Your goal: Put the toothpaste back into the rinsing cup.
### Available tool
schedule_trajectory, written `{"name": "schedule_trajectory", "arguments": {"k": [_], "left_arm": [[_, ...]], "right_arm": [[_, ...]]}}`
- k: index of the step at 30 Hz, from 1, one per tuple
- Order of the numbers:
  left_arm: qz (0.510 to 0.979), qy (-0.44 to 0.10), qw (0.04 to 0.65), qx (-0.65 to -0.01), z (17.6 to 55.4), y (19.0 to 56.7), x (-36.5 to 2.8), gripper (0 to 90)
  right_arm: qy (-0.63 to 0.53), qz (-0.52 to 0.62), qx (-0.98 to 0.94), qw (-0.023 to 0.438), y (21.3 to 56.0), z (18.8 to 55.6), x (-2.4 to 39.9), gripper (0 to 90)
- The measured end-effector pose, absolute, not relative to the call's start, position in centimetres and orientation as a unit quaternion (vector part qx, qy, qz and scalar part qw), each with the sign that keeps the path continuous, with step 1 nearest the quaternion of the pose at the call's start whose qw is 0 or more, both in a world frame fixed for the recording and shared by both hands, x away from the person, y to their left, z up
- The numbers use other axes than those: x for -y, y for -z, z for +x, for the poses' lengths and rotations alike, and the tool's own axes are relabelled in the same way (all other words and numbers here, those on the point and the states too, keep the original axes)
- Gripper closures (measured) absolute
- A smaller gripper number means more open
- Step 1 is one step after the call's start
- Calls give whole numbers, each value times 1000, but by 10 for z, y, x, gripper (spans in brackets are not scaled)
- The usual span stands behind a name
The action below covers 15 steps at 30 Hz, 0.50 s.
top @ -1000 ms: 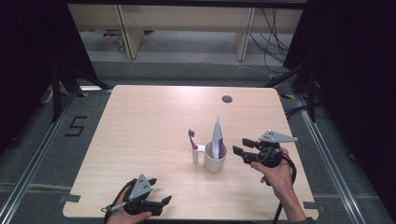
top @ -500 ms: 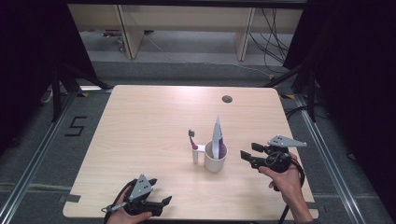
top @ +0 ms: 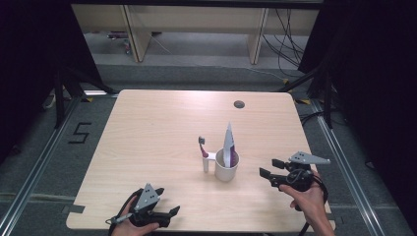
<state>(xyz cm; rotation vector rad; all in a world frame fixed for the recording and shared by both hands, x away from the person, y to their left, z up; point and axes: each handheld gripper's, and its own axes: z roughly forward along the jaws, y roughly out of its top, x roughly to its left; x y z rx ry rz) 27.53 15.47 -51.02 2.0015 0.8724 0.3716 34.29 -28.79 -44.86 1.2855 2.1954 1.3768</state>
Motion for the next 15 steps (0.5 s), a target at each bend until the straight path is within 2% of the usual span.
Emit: {"name": "schedule_trajectory", "arguments": {"k": [2, 3, 5, 6, 9, 10, 12, 13, 14, 15], "left_arm": [[808, -149, 446, -356, 275, 510, -155, 180], [807, -150, 446, -357, 275, 510, -155, 180], [809, -151, 443, -355, 275, 510, -155, 179], [809, -151, 443, -355, 275, 510, -155, 179], [807, -151, 448, -355, 275, 511, -155, 179], [806, -151, 448, -355, 275, 511, -155, 179], [809, -152, 445, -353, 275, 510, -155, 179], [809, -152, 445, -354, 275, 510, -156, 179], [814, -153, 439, -349, 275, 510, -157, 179], [815, -154, 436, -349, 276, 509, -157, 179]], "right_arm": [[-473, 442, -753, 112, 451, 339, 288, 304], [-473, 428, -759, 133, 452, 340, 290, 296], [-475, 427, -758, 131, 454, 338, 290, 287], [-473, 437, -756, 115, 454, 335, 288, 285], [-472, 432, -758, 127, 455, 333, 289, 250], [-473, 442, -754, 111, 456, 330, 287, 249], [-471, 427, -760, 131, 457, 330, 289, 244], [-469, 438, -758, 115, 456, 327, 288, 242], [-472, 427, -761, 127, 458, 328, 289, 241], [-476, 439, -755, 109, 459, 326, 287, 241]]}}
